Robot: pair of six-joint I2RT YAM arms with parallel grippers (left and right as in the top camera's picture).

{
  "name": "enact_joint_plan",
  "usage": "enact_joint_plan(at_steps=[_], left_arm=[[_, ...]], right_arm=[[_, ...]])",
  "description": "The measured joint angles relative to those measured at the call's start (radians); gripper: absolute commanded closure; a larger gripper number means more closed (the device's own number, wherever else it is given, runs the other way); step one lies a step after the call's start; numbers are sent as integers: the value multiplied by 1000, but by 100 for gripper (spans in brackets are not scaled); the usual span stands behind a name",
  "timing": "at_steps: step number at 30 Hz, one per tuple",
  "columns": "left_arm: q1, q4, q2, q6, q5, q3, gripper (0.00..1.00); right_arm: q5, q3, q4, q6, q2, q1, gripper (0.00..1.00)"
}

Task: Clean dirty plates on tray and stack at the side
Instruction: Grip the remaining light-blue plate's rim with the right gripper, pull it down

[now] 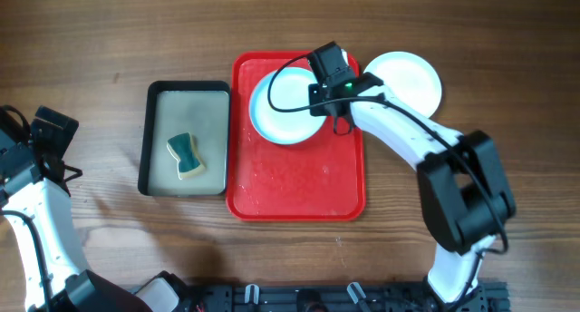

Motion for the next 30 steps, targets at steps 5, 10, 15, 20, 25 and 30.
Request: enact_joint_plan(at_steps=[5, 10, 15, 20, 25, 30], left_arm=[[0, 0, 0, 0, 0, 0, 0], [0, 0, 0, 0, 0, 0, 0], [0, 0, 0, 0, 0, 0, 0], [0, 0, 0, 0, 0, 0, 0], [0, 0, 0, 0, 0, 0, 0], [0, 0, 0, 0, 0, 0, 0]], right_arm=[[6, -2, -189, 56, -29, 0, 96], [6, -2, -190, 130, -29, -3, 61], [7, -2, -148, 76, -29, -18, 70], [-11, -2, 8, 16, 33, -31, 69], [-50, -2, 43, -60, 58, -31, 72], [-51, -2, 55, -76, 97, -34, 96]])
